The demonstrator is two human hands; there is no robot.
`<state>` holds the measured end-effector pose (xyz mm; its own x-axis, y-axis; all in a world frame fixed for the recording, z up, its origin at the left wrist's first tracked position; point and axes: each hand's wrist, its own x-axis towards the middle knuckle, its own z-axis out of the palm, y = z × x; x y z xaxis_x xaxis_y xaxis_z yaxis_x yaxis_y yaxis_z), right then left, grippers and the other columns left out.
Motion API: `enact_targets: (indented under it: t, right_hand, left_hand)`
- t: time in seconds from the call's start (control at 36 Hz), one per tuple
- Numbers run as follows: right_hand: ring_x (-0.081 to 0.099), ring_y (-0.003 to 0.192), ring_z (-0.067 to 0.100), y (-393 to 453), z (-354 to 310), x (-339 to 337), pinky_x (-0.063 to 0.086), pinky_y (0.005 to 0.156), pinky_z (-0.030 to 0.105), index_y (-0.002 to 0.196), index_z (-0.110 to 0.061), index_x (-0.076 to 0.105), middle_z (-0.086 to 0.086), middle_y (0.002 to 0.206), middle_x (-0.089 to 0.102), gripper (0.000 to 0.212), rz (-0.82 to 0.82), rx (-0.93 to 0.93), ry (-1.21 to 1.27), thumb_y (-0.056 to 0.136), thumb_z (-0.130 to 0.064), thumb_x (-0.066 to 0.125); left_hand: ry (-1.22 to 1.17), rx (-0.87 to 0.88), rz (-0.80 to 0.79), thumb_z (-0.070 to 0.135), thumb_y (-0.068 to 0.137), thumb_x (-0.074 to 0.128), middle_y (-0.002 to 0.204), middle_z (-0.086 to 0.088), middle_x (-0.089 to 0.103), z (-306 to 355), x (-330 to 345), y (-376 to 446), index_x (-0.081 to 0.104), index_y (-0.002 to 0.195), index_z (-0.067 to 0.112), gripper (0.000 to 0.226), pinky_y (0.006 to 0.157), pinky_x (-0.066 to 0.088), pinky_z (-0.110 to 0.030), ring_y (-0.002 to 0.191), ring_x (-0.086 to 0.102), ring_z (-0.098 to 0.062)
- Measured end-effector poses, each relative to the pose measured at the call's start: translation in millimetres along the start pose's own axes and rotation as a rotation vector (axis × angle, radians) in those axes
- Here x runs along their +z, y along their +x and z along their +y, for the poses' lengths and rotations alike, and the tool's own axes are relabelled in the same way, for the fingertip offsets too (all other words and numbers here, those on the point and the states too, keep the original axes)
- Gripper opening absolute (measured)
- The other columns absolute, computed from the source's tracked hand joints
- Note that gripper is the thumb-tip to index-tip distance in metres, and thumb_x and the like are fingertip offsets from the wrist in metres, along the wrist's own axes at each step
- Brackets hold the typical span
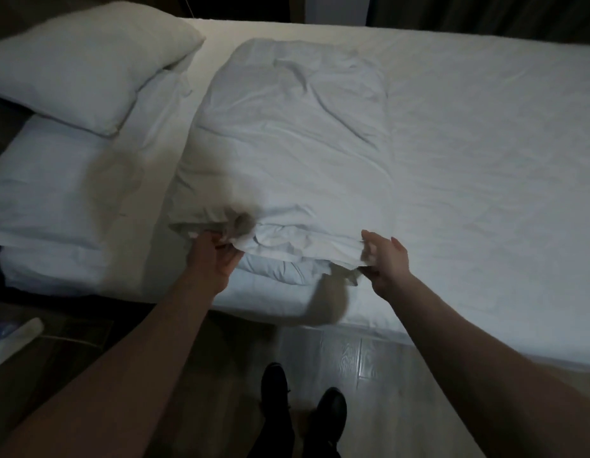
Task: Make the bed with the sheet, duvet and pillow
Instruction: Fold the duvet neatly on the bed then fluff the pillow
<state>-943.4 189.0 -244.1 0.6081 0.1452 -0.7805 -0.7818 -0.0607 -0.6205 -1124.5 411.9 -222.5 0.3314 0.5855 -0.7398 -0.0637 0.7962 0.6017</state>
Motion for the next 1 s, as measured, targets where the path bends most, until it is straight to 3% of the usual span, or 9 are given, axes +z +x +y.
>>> enact_targets:
  t: [0.06,0.19,0.31,0.44,0.53,0.61,0.75,0.86,1.0]
  right_hand:
    - [0.069,0.087,0.031,-7,7,-15,0.060,0.075,0.043,0.144,-0.020,0.038,0.013,0.120,0.066,0.090,-0.042,0.006,-0.111,0.067,-0.031,0.084]
    - [0.048,0.117,0.027,-39,11,-41,0.051,0.095,0.051,0.149,-0.027,0.033,0.002,0.131,0.046,0.077,0.041,-0.029,-0.241,0.084,-0.041,0.072]
    - [0.048,0.113,0.021,-67,7,-45,0.051,0.094,0.045,0.149,-0.027,0.033,0.004,0.149,0.042,0.077,0.081,-0.125,-0.333,0.084,-0.042,0.071]
    - [0.046,0.132,0.024,-89,-4,-30,0.042,0.108,0.045,0.151,-0.028,0.033,0.003,0.155,0.034,0.083,0.058,-0.240,-0.472,0.080,-0.048,0.072]
    - [0.037,0.141,0.023,-97,-15,-18,0.034,0.110,0.033,0.153,-0.023,0.032,0.003,0.157,0.033,0.080,0.027,-0.336,-0.611,0.086,-0.044,0.070]
    - [0.028,0.146,0.023,-94,-27,-11,0.028,0.118,0.039,0.153,-0.020,0.029,0.005,0.160,0.026,0.083,-0.010,-0.404,-0.728,0.086,-0.047,0.069]
    - [0.009,0.151,0.022,-73,-59,8,0.012,0.123,0.039,0.156,-0.022,0.023,0.006,0.164,0.011,0.085,-0.010,-0.545,-0.979,0.088,-0.059,0.060]
    - [-0.003,0.152,0.024,-32,-79,33,0.004,0.123,0.048,0.158,-0.023,0.011,0.004,0.166,0.006,0.096,-0.092,-0.779,-1.367,0.083,-0.083,0.021]
    - [-0.008,0.151,0.034,4,-94,61,0.004,0.118,0.060,0.156,-0.036,0.000,-0.001,0.165,-0.012,0.084,-0.176,-0.611,-1.411,0.090,-0.074,0.035]
  left_hand:
    - [0.200,-0.017,0.021,0.012,0.098,0.043,0.081,-0.012,0.064,4,-15,-3,0.060,0.085,0.010,0.022,0.060,0.059,-0.029,0.061,0.067,-0.015]
    - [0.477,0.032,0.088,0.027,0.098,0.049,0.093,0.001,0.058,35,-47,-23,0.059,0.086,0.023,0.016,0.065,0.052,-0.029,0.087,0.059,-0.014]
    - [0.657,0.218,0.146,0.015,0.096,0.052,0.096,-0.003,0.055,73,-47,-41,0.060,0.097,0.015,0.007,0.073,0.050,-0.035,0.093,0.055,-0.023]
    - [0.865,0.389,0.169,0.052,0.062,0.064,0.103,-0.007,0.066,106,-23,-59,0.068,0.110,0.011,0.063,0.074,0.049,-0.037,0.093,0.062,-0.024]
    - [1.048,0.510,0.158,0.042,0.077,0.075,0.137,-0.013,0.053,118,-5,-52,0.055,0.131,0.009,0.067,0.096,0.046,-0.035,0.120,0.054,-0.028]
    - [1.290,0.578,0.110,0.046,0.081,0.075,0.153,-0.015,0.031,124,13,-37,0.042,0.144,0.011,0.079,0.114,0.031,-0.037,0.138,0.036,-0.029]
    - [1.687,0.556,0.082,0.070,0.082,0.058,0.164,-0.006,0.008,134,58,-6,0.027,0.153,0.025,0.090,0.120,0.017,-0.044,0.148,0.016,-0.033]
    - [1.844,0.706,-0.055,0.074,0.080,0.056,0.165,0.006,0.000,123,127,14,0.027,0.152,0.035,0.087,0.120,0.008,-0.054,0.151,0.004,-0.025]
    - [1.947,0.467,-0.033,0.091,0.069,0.043,0.162,0.015,-0.019,99,140,41,0.001,0.154,0.044,0.106,0.114,-0.002,-0.067,0.150,-0.014,-0.025]
